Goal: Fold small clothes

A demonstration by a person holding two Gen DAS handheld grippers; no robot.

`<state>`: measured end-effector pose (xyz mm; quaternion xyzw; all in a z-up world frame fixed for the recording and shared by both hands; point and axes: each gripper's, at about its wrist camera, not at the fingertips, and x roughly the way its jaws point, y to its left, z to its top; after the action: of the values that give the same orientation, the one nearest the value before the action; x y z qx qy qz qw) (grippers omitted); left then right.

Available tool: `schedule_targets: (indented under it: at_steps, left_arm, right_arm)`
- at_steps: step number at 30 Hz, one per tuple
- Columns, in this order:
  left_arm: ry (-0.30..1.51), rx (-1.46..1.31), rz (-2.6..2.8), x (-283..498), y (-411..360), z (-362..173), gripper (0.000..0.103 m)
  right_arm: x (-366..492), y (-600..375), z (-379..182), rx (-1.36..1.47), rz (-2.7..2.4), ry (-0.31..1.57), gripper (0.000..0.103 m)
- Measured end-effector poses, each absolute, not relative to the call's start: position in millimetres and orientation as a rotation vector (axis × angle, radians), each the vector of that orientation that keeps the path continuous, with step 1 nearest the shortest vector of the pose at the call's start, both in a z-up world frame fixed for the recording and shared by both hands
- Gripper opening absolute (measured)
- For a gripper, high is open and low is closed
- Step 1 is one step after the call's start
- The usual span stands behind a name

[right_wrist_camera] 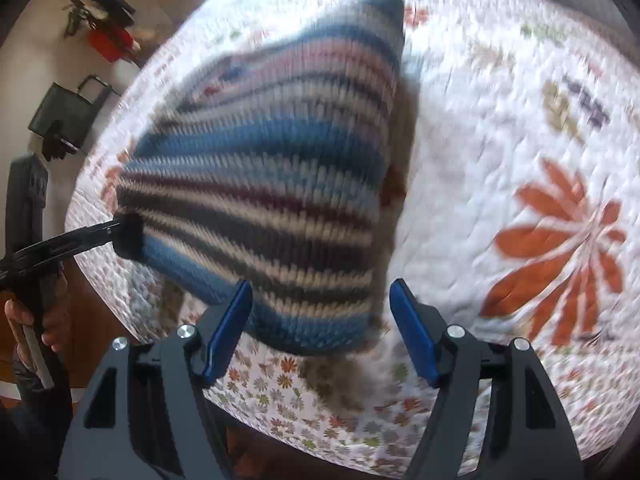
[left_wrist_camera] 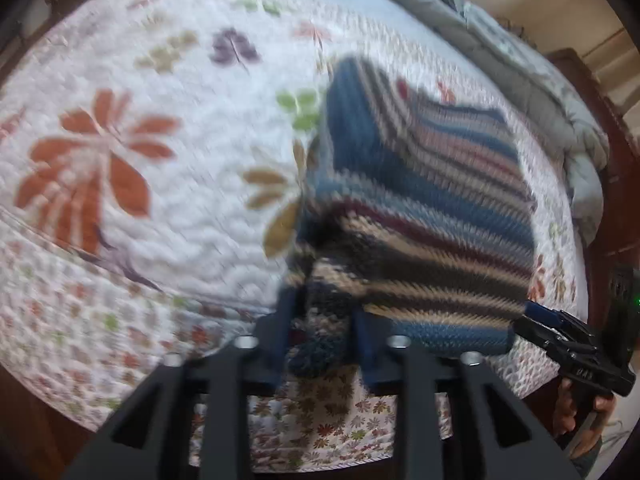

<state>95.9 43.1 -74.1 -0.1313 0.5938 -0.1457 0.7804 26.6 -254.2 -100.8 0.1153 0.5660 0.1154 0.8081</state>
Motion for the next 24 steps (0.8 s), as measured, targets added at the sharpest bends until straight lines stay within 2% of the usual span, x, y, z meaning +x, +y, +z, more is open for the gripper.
schedule_targets:
  at_steps: [5, 10, 16, 24]
  left_arm:
    - [1.207, -0.244, -0.3, 120, 50, -34, 0.043]
    - [1.193, -0.277, -0.258, 140, 70, -22, 0.045]
    - [1.278, -0.269, -0.326, 203, 30, -52, 0.045]
    - [1.373, -0.335, -0.417, 265, -11, -89, 0.045]
  right_arm:
    - [61, -276, -59, 0.252, 0.25, 1.15, 0.075]
    - [93, -286, -51, 0.22, 0.232, 1.153, 0.076]
    - [151, -297, -65, 0.341, 0.229, 1.18, 0.078]
    - [192, -294, -93, 0.317, 0.229, 1.23, 0.079]
